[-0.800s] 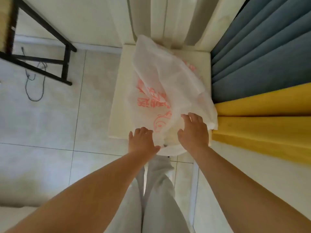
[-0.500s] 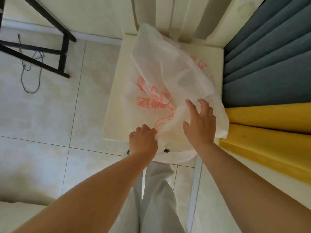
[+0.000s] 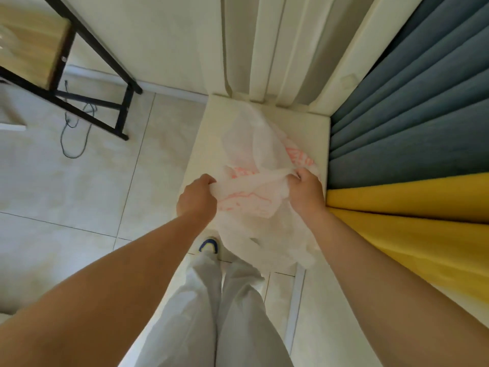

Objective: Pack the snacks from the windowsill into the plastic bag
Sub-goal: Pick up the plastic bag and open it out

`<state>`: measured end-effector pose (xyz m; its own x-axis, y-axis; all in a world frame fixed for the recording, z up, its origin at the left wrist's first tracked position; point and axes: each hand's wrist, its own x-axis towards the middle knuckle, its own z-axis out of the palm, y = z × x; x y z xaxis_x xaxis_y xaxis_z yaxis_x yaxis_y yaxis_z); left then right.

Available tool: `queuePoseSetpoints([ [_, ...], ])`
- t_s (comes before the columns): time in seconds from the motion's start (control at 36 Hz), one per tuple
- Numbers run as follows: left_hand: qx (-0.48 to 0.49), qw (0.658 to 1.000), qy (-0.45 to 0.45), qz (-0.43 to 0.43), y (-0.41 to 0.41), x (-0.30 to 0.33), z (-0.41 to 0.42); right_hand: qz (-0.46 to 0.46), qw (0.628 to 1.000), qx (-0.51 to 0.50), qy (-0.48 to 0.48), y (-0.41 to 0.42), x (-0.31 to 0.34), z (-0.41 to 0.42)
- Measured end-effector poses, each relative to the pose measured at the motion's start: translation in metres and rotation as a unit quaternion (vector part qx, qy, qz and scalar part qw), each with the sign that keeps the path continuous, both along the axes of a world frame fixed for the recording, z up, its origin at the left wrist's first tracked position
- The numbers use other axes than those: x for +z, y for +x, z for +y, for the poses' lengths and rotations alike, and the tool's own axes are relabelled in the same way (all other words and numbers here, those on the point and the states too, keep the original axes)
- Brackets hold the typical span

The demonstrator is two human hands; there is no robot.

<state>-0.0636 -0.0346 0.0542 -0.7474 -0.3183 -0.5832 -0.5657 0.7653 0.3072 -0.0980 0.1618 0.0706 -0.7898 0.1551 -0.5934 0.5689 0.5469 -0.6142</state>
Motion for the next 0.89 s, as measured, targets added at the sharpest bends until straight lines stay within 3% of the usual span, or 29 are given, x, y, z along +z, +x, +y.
queuePoseSetpoints([
  [0.08, -0.008, 0.999, -0.034, 0.027, 0.002, 0.027, -0.021, 0.034, 0.999, -0.001, -0.026, -0.004, 0.039, 0.007],
  [0.22, -0.039, 0.995, -0.053, 0.076, 0.014, 0.067, -0.042, 0.037, 0.998, 0.041, 0.017, 0.017, 0.084, 0.016],
  [0.33, 0.054, 0.996, -0.010, 0.075, 0.023, 0.098, -0.040, 0.018, 1.000, 0.013, 0.018, 0.051, 0.110, 0.013],
  [0.44, 0.195, 0.973, 0.112, 0.052, 0.027, 0.109, -0.038, -0.015, 0.999, 0.014, 0.034, 0.090, 0.127, 0.007],
  [0.5, 0.253, 0.951, 0.167, 0.052, 0.025, 0.114, -0.040, -0.046, 0.990, 0.085, 0.104, 0.112, 0.140, 0.002],
  [0.56, 0.286, 0.933, 0.209, 0.063, 0.021, 0.120, -0.041, -0.070, 0.955, 0.195, 0.212, 0.133, 0.148, -0.006],
  [0.61, 0.285, 0.924, 0.242, 0.084, 0.018, 0.130, -0.042, -0.073, 0.928, 0.240, 0.274, 0.153, 0.149, -0.015],
  [0.72, 0.133, 0.946, 0.262, 0.136, 0.022, 0.146, -0.041, -0.074, 0.933, 0.148, 0.319, 0.188, 0.150, -0.032],
  [0.81, -0.107, 0.961, 0.200, 0.159, 0.031, 0.153, -0.050, -0.096, 0.962, -0.014, 0.256, 0.217, 0.157, -0.040],
  [0.89, -0.365, 0.914, 0.080, 0.155, 0.037, 0.163, -0.054, -0.104, 0.961, -0.218, 0.133, 0.249, 0.156, -0.041],
])
